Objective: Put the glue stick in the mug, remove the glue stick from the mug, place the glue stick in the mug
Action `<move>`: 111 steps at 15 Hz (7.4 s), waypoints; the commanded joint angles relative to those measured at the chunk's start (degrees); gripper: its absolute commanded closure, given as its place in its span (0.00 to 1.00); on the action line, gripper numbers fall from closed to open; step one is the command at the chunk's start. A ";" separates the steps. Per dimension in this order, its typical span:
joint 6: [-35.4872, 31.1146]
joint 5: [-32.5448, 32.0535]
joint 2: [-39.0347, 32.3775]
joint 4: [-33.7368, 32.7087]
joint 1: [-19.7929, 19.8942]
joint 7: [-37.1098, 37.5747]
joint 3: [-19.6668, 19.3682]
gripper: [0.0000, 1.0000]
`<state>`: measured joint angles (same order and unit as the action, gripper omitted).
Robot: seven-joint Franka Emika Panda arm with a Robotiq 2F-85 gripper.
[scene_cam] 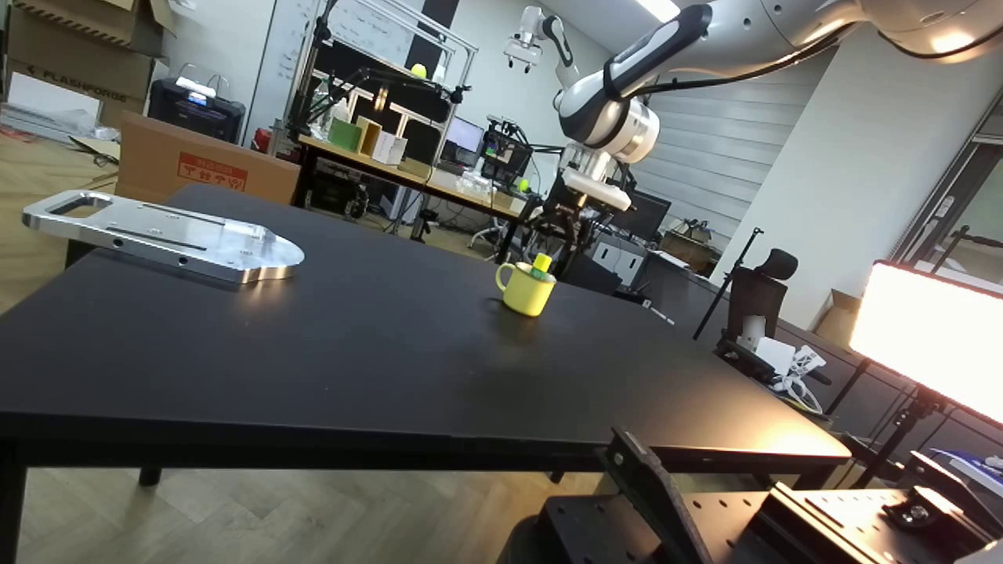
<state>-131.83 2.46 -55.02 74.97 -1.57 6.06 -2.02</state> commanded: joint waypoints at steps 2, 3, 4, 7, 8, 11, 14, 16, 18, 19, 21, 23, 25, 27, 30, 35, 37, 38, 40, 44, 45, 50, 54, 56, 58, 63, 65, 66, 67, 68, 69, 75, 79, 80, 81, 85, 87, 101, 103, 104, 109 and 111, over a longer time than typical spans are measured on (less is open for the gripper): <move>1.15 0.18 1.18 0.65 -0.45 3.22 -0.24 0.00; 1.30 0.23 1.01 0.52 -0.43 3.43 -0.23 0.00; 1.45 0.26 0.72 0.31 -0.41 3.73 -0.28 0.00; 1.68 0.42 0.18 0.07 -0.28 4.34 -0.24 0.00; 1.85 0.46 -0.02 -0.08 -0.24 4.45 -0.22 0.00; 1.39 0.44 -0.14 0.04 -0.28 4.57 -0.16 0.32; 1.31 0.44 0.10 0.21 -0.34 4.73 -0.13 0.55; 1.37 0.44 0.30 0.40 -0.36 4.82 -0.15 0.67; 1.84 0.54 0.54 0.66 -0.27 4.79 -0.08 0.81; 1.80 0.51 0.62 0.77 -0.32 4.88 -0.13 0.88; 2.05 0.50 1.55 1.47 -0.46 4.62 0.08 0.92; 2.49 0.14 3.36 2.88 -1.02 4.14 0.30 0.92; 1.88 -0.39 6.18 5.48 -1.91 3.53 0.54 0.92; 1.25 -1.00 9.25 8.28 -3.03 3.41 0.60 0.92; 1.30 -2.36 12.96 11.52 -4.95 3.64 0.59 0.92; 1.14 -6.83 17.58 15.63 -9.42 4.83 0.42 0.92; 0.56 -7.83 18.94 16.93 -10.58 4.01 1.19 0.92; -0.30 -8.21 19.37 17.66 -11.00 3.03 1.79 0.92; 0.15 -8.67 19.99 18.58 -11.53 1.85 2.80 0.92; 0.67 -8.34 17.85 16.16 -11.58 2.28 3.19 0.67; 0.64 -8.40 17.86 16.27 -11.51 2.13 3.18 0.67; 0.48 -8.46 17.86 16.40 -11.35 1.96 3.16 0.92; 5.63 -9.21 8.57 1.97 -12.56 -3.00 4.98 0.92; 6.72 -9.60 5.08 -3.46 -13.83 -5.29 6.16 0.92; 9.16 -9.18 1.28 -9.19 -15.28 -7.83 7.76 0.92; 14.67 -9.60 -7.75 -22.68 -20.85 -14.29 10.28 0.92; 14.81 -9.92 -10.97 -27.36 -22.90 -16.59 10.26 0.92; 14.60 -9.89 -12.38 -29.41 -23.64 -17.74 10.25 0.92; 15.17 -9.69 -13.71 -31.57 -24.21 -18.77 10.31 0.92; 15.37 -9.37 -14.82 -33.20 -24.56 -19.62 10.36 0.92; 15.76 -9.20 -15.90 -34.81 -24.91 -20.61 10.37 0.92; 14.63 -9.03 -15.55 -32.69 -25.27 -21.16 9.86 0.67; 14.76 -9.03 -15.75 -33.28 -25.28 -21.43 9.86 0.67; 15.32 -9.20 -15.95 -33.75 -25.47 -21.65 9.76 0.92; 15.75 -9.20 -16.15 -34.15 -25.63 -21.86 9.85 0.92; 16.36 -9.39 -16.74 -34.97 -26.64 -22.46 9.83 0.92; 16.26 -9.42 -17.07 -35.27 -27.19 -22.72 9.80 0.92; 13.97 -9.35 -19.39 -36.25 -28.33 -25.01 9.61 0.92; 13.90 -9.38 -19.46 -36.34 -28.37 -25.11 9.55 0.92; 13.88 -9.35 -19.49 -36.39 -28.36 -25.23 9.57 0.92; 13.43 -9.30 -19.16 -36.39 -28.42 -25.18 9.59 0.27; 13.14 -9.37 -18.78 -36.31 -28.47 -25.18 9.55 0.14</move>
<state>-118.81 -6.60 -72.96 41.32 -29.63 -19.11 7.80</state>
